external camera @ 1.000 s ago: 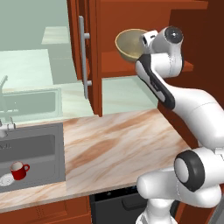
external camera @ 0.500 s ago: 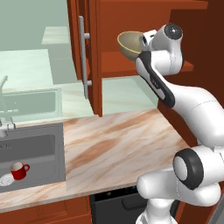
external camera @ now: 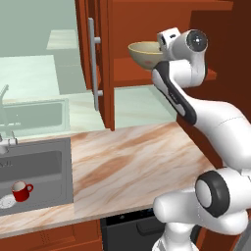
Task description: Pick the mug and place it in the sink. Pick the bowl and place it in the open cabinet and then close the cabinet.
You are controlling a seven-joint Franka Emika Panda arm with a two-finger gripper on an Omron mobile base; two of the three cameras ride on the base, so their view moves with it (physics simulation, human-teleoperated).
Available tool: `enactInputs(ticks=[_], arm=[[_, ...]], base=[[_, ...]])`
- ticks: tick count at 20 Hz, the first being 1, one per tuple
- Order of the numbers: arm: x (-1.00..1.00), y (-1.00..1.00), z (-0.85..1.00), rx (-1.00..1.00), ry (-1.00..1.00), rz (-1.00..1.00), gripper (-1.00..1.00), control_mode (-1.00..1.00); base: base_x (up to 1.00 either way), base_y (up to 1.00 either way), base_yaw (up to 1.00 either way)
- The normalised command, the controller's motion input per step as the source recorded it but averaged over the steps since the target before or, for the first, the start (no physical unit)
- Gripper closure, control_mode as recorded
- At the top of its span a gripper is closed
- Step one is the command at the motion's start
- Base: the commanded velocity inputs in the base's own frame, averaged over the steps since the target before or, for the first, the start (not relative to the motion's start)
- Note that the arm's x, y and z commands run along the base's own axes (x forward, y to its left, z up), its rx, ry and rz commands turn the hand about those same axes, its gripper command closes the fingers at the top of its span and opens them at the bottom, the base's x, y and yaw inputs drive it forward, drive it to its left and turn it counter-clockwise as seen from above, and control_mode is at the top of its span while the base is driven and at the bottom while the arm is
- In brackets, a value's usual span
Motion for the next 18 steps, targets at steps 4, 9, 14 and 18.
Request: enactInputs(ticks=[4, 9, 14, 18], arm=[[-0.44, -0.01, 0.07, 0.00, -0.08, 0.02, -1.00, -1.00], [-0.92, -0.04, 0.20, 0.00, -0.08, 0.08, -1.00, -1.00], [-1.00, -0.07, 0.51, 0.00, -0.01, 0.10, -1.00, -1.00], [-0.96, -0.02, 0.63, -0.02, 0.00, 0.09, -1.00, -1.00]], base=[[0.00, 0.00, 0.00], [0.00, 0.00, 0.00], [0.00, 0.00, 0.00], [0.00, 0.00, 0.00]])
